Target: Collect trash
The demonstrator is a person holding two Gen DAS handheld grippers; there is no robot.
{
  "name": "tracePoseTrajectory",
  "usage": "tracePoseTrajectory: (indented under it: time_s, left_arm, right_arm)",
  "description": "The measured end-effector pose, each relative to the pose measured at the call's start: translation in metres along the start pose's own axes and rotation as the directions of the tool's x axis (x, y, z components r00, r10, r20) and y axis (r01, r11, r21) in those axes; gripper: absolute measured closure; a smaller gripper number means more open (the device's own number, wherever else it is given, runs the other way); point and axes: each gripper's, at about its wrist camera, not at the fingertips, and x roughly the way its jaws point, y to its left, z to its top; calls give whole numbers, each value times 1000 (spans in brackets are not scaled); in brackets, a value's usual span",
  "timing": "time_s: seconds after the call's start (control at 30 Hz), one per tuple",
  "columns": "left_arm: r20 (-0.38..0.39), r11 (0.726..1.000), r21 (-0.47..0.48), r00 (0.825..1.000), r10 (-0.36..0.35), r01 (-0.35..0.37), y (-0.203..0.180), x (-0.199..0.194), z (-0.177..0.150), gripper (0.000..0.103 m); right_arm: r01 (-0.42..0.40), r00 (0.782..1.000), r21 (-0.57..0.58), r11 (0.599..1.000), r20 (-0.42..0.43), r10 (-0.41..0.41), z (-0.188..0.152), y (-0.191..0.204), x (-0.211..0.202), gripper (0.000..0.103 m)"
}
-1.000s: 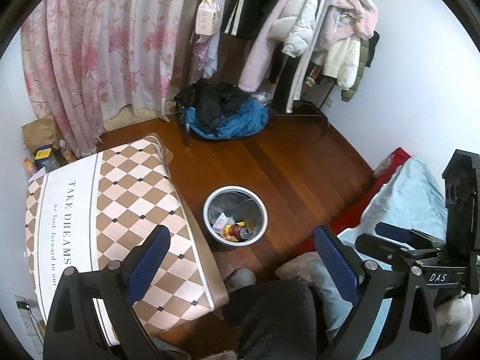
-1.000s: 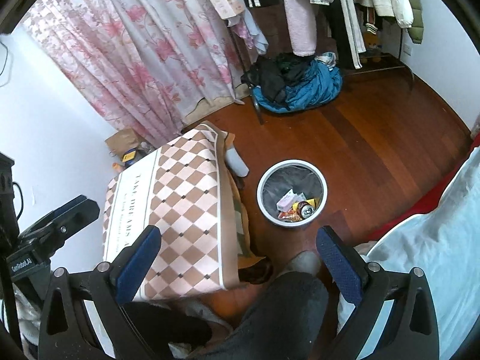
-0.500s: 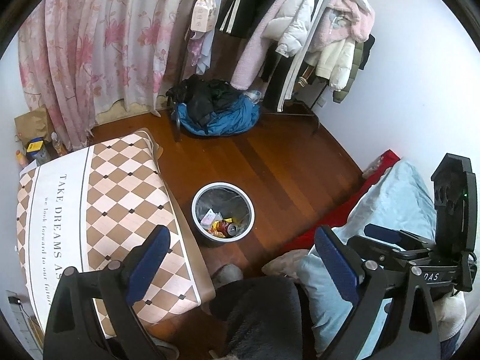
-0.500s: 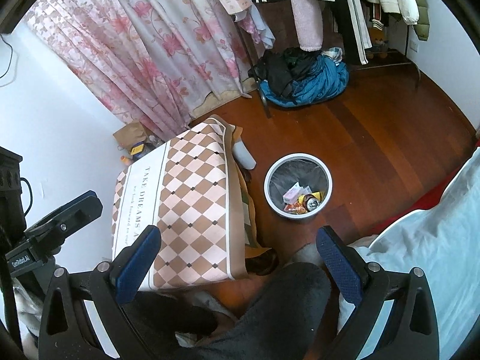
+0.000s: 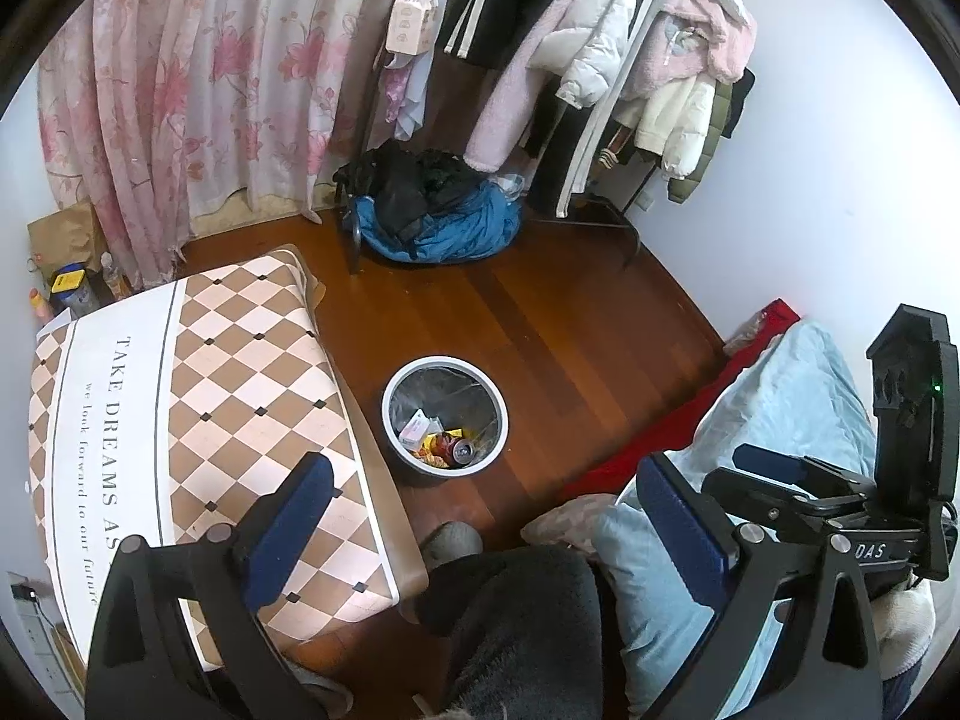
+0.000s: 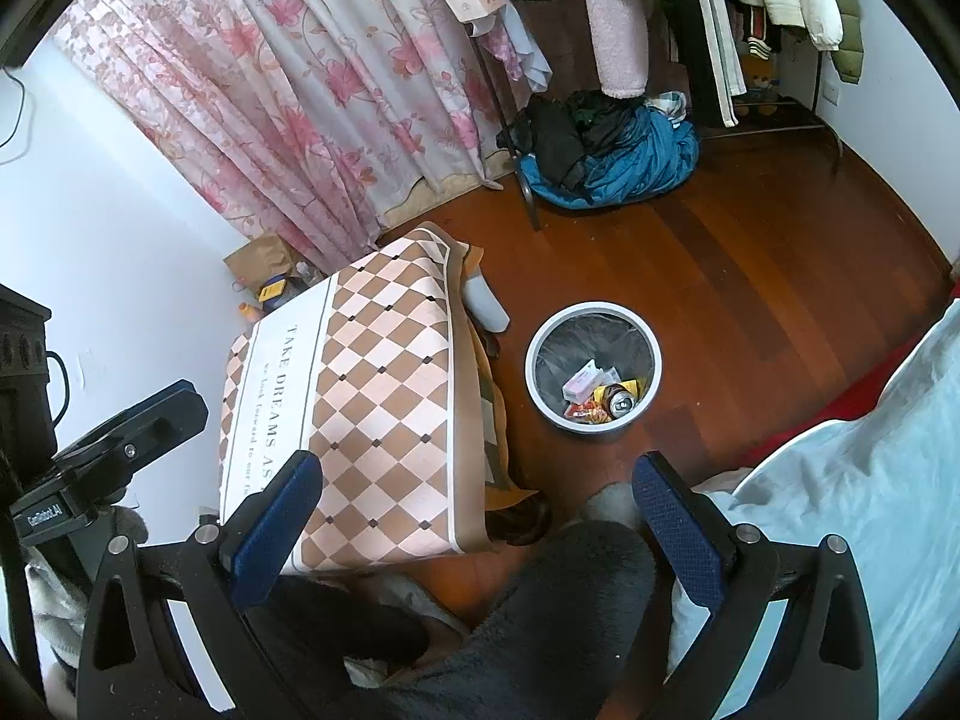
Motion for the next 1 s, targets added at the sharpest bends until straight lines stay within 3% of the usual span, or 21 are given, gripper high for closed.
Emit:
tracePoseTrajectory:
  time_s: [1.0]
  left_arm:
    - [-9, 1000, 4, 1000, -20, 20, 0, 1, -3, 0]
  right_arm:
    - [-4, 1000, -15, 1000, -18, 3, -8, -7, 3, 0]
